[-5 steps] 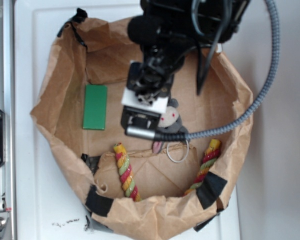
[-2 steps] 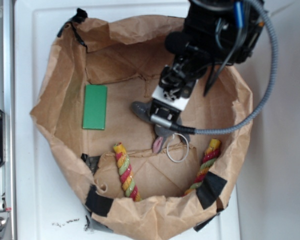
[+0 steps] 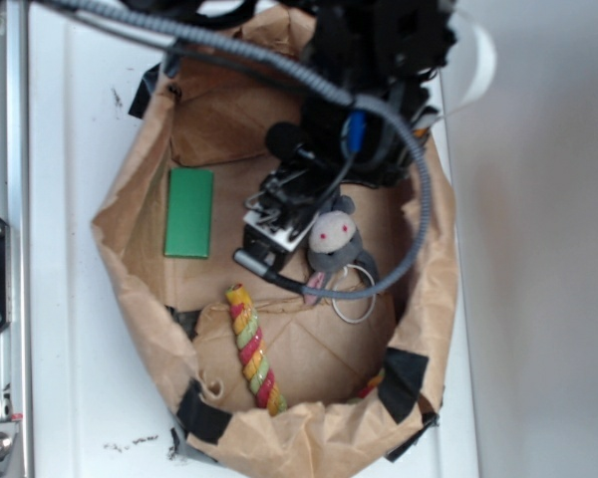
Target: Grab the gray animal.
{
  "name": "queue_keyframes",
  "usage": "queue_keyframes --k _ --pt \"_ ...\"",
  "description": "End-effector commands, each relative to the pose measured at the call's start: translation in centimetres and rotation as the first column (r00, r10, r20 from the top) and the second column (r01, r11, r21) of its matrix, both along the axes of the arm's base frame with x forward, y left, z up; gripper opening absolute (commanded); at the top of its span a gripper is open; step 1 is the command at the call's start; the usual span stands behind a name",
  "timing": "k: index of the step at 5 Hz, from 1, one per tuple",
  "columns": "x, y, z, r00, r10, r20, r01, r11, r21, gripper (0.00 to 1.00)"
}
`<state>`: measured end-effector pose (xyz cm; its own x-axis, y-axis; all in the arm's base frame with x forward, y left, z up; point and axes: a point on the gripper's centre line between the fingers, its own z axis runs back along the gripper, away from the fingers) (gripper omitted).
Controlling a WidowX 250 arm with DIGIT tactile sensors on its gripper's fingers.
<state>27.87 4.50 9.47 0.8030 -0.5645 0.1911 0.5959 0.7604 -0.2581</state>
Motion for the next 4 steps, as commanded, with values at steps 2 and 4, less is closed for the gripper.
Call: queue_keyframes --k 2,4 --pt "-1.5 -1.6 2.6 0.998 -0.004 0.059 0.003 1.0 0.002 1.0" --pt "-3.2 -0.9 4.0 0.998 -0.03 0.055 0.032 0.999 -0.025 1.0"
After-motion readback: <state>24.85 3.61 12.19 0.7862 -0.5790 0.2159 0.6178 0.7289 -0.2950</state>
